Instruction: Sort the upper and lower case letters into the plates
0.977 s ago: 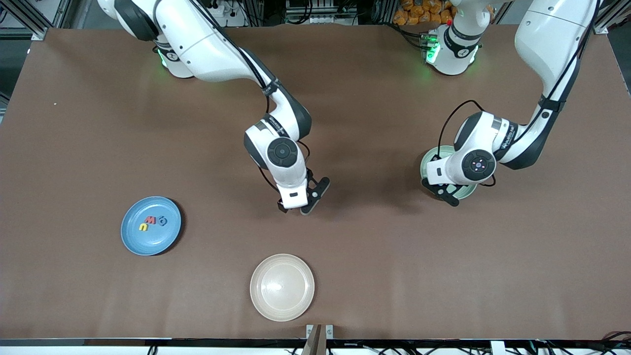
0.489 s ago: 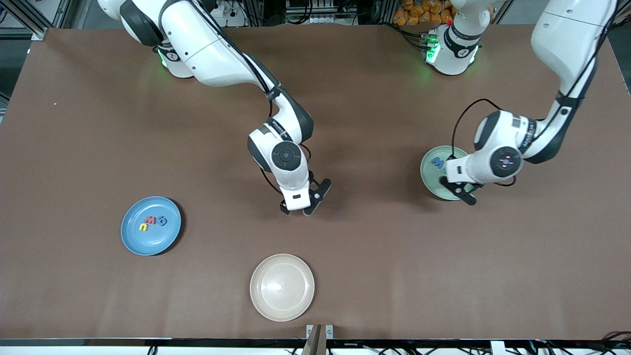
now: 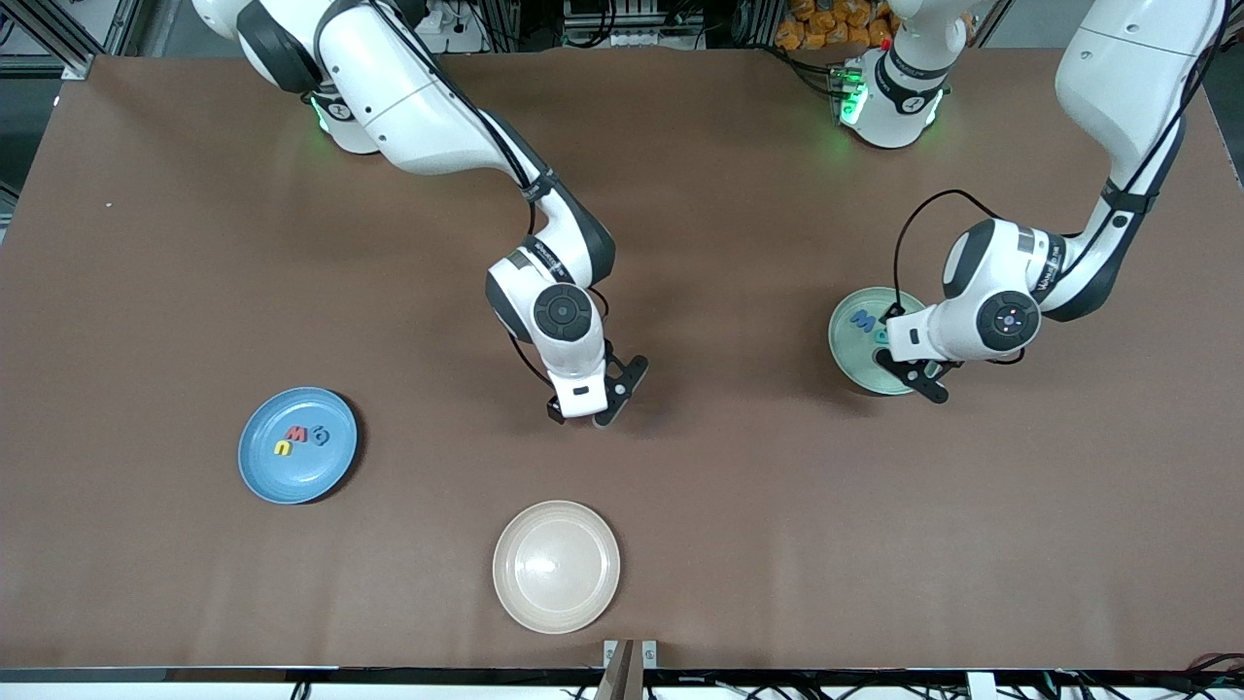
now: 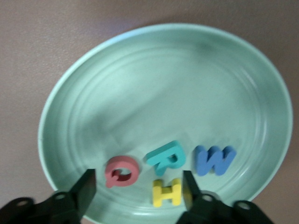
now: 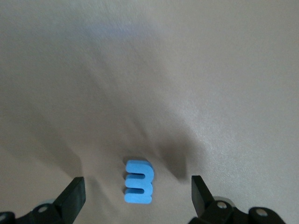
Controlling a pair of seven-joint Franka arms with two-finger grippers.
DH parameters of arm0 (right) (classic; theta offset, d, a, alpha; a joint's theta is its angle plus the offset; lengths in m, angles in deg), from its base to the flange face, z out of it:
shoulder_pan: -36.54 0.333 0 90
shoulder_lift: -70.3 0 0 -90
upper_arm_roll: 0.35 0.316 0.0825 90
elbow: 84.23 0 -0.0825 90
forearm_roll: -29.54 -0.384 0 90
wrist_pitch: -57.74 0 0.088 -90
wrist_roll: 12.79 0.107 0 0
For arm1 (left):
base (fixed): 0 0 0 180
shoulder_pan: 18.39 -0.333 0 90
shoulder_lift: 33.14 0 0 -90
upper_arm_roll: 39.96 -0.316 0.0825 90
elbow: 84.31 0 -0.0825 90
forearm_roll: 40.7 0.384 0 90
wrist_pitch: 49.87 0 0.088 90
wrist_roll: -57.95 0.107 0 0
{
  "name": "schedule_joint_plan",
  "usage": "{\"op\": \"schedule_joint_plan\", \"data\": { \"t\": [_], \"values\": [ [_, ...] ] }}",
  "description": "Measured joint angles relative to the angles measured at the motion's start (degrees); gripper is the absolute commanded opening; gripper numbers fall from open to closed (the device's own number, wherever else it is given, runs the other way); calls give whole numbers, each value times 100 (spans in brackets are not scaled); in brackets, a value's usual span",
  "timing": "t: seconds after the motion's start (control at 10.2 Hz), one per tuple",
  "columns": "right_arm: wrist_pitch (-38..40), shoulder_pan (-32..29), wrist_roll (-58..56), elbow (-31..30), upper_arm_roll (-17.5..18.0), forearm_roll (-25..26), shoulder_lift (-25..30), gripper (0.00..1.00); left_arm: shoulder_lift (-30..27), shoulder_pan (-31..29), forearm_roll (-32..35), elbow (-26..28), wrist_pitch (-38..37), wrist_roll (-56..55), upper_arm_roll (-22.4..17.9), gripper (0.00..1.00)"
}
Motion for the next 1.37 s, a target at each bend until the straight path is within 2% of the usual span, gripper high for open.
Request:
{"op": "schedule_joint_plan", "data": {
  "t": [0.2,0.39,0.49,0.59,1.37],
  "values": [
    [-210,-2,0,-99,-7,74,-36,100,-7,256,-21,-116,-240,-1458,269,100],
    [-246,-2,0,-114,-8,83,-51,100,-9,703,-22,-513,-861,-2740,477,100],
    [-253,-1,0,-114,-8,84,-51,41,-5,855,-22,-623,-1028,-2993,482,100],
    [-265,2,0,-114,-7,105,-51,2,4,865,-22,-643,-1066,-3036,474,100],
    [-326,-37,-29,-96,-33,232,27,0,145,727,-22,-739,-1067,-3036,427,100]
  ]
}}
